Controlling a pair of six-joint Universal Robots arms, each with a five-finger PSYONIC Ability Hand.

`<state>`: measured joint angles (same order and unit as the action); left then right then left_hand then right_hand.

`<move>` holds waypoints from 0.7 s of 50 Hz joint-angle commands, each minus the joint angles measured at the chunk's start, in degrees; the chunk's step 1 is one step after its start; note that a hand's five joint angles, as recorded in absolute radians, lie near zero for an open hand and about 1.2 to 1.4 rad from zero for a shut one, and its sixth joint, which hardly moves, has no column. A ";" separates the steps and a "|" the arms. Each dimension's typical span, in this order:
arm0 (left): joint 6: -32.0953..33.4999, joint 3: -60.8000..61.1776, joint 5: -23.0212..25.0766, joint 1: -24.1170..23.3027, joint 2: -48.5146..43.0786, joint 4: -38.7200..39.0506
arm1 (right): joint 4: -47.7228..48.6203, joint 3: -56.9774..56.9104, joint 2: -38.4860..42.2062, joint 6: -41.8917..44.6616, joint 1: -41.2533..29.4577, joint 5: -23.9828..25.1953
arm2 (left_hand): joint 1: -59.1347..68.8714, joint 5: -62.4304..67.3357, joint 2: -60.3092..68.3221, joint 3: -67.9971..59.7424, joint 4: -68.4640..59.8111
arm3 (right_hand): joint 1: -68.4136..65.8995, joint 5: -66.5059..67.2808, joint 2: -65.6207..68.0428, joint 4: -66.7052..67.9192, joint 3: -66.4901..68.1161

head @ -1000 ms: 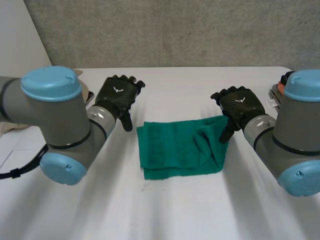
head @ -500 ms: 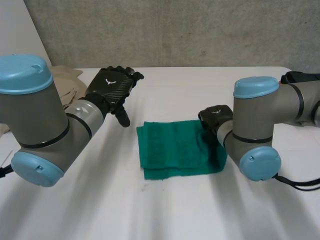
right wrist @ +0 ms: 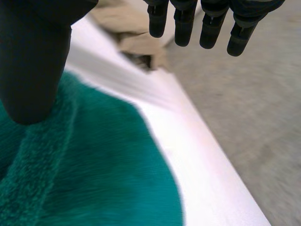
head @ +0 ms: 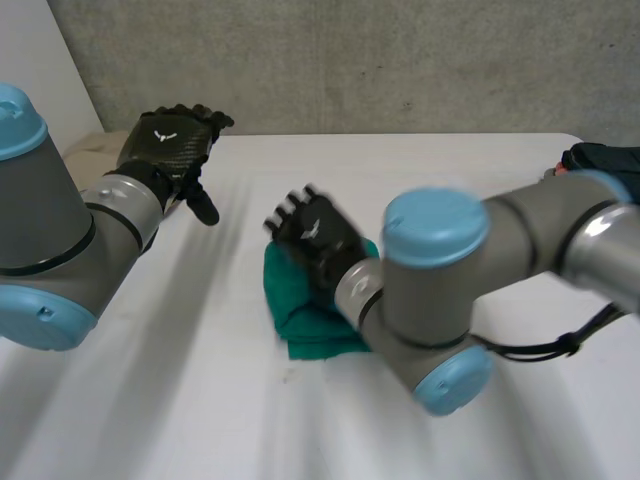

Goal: Fold the laundry.

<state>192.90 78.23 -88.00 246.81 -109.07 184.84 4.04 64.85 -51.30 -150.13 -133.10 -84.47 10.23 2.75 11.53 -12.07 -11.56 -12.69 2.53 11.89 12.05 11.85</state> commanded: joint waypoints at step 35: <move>1.69 -18.03 -1.12 -8.36 -24.44 -21.28 | -22.23 -11.86 10.70 -18.45 13.04 -0.08 | -0.23 -2.75 -1.53 2.07 1.56 | 2.69 -2.53 -1.89 -2.05 -1.85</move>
